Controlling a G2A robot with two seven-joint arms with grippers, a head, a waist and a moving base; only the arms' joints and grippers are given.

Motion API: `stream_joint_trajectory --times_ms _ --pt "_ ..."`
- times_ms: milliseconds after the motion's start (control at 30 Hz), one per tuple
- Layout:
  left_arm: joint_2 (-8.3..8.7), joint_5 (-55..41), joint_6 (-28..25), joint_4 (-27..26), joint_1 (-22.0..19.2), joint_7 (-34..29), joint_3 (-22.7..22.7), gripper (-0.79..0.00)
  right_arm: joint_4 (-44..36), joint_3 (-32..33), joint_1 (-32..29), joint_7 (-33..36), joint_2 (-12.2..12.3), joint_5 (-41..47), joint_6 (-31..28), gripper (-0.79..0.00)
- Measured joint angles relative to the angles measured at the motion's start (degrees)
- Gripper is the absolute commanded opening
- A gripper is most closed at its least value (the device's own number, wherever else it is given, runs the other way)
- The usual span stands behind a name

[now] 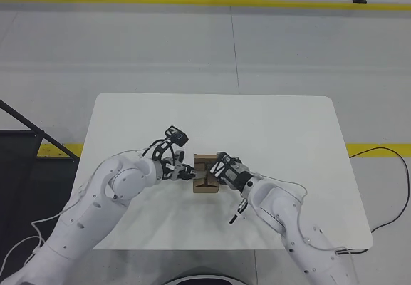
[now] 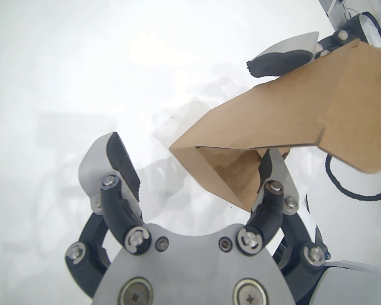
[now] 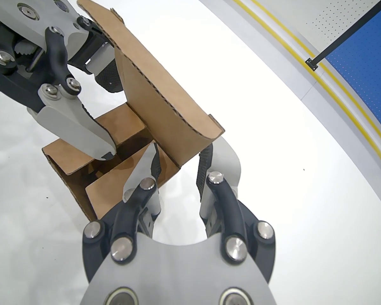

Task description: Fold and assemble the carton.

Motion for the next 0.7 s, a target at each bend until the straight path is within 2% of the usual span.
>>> stream_joint_trajectory --times_ms 333,700 --pt "-0.64 0.57 0.44 1.29 -1.47 -0.52 1.72 0.000 1.09 0.31 0.69 1.47 -0.39 2.18 -0.33 -0.462" --pt "-0.96 1.61 0.60 1.92 -2.15 -1.59 2.42 0.000 0.46 1.07 -0.03 0.07 -0.62 3.05 0.92 -0.440"
